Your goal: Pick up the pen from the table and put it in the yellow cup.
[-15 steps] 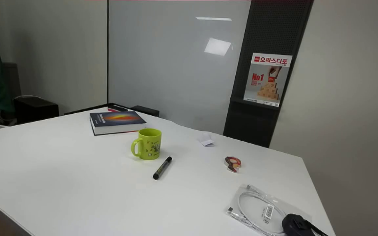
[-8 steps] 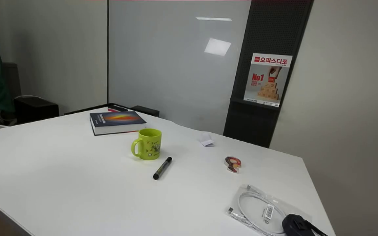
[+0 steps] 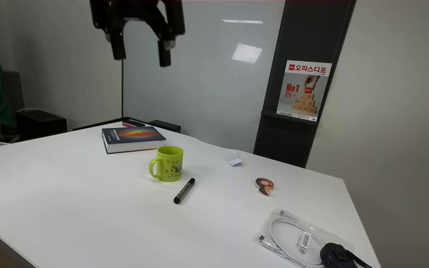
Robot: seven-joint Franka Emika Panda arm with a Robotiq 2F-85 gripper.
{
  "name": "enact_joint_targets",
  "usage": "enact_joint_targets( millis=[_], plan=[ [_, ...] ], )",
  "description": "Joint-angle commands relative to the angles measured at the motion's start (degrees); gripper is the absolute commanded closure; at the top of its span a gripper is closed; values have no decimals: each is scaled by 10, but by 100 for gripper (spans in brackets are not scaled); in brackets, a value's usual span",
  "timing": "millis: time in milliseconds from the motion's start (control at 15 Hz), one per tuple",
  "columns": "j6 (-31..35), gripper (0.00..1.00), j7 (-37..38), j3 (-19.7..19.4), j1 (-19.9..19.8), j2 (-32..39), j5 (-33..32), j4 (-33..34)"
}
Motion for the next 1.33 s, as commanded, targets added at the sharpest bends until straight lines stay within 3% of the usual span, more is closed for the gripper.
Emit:
enact_joint_targets(
  millis=[0,67,267,467,667,867,1000,1267],
  plan=[
    [57,0,-58,-42,-15,117,-3,30],
    [41,0,-46,-28,-15,55,5,2],
    [64,0,-62,-37,-22,111,4,11],
    [74,0,-46,-24,-26,112,-6,14],
    [152,0,-63,-25,-5,146,16,19],
    [210,0,-85,-35,22,234,45,54],
    [205,0,-126,-47,48,297,94,84],
    [183,0,-208,-24,33,403,147,159]
  ],
)
